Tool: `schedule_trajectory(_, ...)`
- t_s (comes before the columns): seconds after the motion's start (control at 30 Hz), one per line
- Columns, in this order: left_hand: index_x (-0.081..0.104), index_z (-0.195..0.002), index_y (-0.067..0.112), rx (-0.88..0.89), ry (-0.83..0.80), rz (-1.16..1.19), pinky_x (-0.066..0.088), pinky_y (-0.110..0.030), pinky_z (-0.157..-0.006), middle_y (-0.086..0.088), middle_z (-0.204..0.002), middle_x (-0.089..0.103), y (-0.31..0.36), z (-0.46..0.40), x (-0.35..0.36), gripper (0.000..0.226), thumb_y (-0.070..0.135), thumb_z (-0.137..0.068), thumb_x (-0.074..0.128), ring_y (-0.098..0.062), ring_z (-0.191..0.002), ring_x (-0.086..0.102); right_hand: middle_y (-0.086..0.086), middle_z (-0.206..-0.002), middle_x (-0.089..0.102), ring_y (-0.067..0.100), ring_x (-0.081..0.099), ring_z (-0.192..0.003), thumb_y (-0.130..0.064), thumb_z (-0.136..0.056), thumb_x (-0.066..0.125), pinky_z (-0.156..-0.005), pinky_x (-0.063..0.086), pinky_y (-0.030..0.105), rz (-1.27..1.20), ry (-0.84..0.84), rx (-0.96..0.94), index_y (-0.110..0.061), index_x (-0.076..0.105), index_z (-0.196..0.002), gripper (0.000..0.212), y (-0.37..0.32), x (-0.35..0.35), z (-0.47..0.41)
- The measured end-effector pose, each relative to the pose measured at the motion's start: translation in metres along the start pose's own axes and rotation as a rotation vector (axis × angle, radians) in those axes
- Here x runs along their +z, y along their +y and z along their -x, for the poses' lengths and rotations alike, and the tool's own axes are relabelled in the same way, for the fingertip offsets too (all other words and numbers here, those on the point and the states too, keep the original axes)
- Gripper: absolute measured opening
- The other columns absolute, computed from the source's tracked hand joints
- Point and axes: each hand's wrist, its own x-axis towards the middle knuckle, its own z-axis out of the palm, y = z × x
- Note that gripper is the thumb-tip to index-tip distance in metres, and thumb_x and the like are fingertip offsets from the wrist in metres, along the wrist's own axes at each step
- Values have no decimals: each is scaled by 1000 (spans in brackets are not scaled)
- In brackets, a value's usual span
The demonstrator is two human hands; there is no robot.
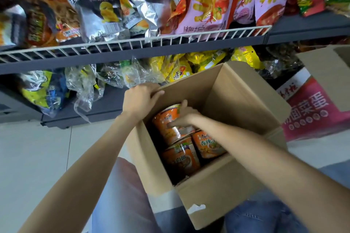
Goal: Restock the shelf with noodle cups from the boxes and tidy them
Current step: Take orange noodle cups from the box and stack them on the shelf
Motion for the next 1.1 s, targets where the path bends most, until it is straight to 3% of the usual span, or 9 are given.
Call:
schedule_trajectory(0.23,64,-89,21,-41,-102,6,42,-30,-66,3,-94,67,3,-6,-8,22,42,-90,55,-24,-91,62,-1,-134,48,17,53,-115,-51,-52,86,-96,48,37,-380,193,-226,-33,21,-142,112,26,-109,98)
schedule_trajectory(0.37,65,-107,32,0,-180,-43,47,-30,-74,9,-101,70,18,-24,-37,25,43,-88,54,-18,-96,65,-10,-121,52,6,57,-107,-43,-50,81,-81,53,27,-643,296,-393,-43,25,-140,106,30,-142,152)
schedule_trajectory(0.43,66,-105,32,112,-36,22,49,-28,-69,14,-92,71,37,-44,-69,23,44,-88,55,-11,-88,67,-10,-118,56,4,59,-103,-39,-50,82,-72,53,21,-768,356,-475,-50,29,-134,99,28,-161,171)
schedule_trajectory(0.5,68,-101,26,317,253,116,51,-28,-64,11,-87,70,60,-68,-109,20,35,-88,56,-11,-78,66,-8,-118,58,3,63,-99,-29,-54,86,-66,52,16,-877,436,-575,-51,31,-130,95,21,-183,182)
schedule_trajectory(0.63,66,-105,14,535,633,24,43,-34,-79,-2,-97,65,84,-129,-175,23,24,-86,58,-25,-90,55,-13,-115,60,-4,62,-99,-22,-64,84,-75,51,17,-1037,677,-760,-37,29,-138,94,-4,-232,189)
schedule_trajectory(0.77,56,-125,19,313,490,-208,39,-42,-88,-8,-118,60,83,-191,-205,50,48,-85,54,-33,-109,51,0,-126,57,11,59,-113,-36,-55,90,-89,52,34,-1125,848,-871,-37,25,-141,108,-37,-289,181)
schedule_trajectory(0.83,51,-132,22,234,393,-300,34,-41,-94,-8,-124,57,84,-211,-215,55,53,-87,54,-32,-116,48,0,-128,55,8,57,-113,-40,-56,87,-89,50,29,-1096,949,-900,-39,20,-142,109,-56,-319,173)
schedule_trajectory(0.97,54,-128,27,270,361,-410,33,-37,-93,-6,-121,60,87,-225,-231,55,61,-85,51,-29,-110,52,-6,-125,52,-3,54,-102,-34,-67,85,-85,40,16,-952,1167,-878,-34,14,-145,105,-90,-371,157)
schedule_trajectory(1.1,56,-121,32,333,363,-453,34,-34,-89,0,-111,59,76,-233,-232,67,77,-77,33,-22,-106,51,3,-139,47,14,50,-120,-40,-66,85,-95,38,27,-789,1340,-858,-27,12,-147,110,-115,-409,135)
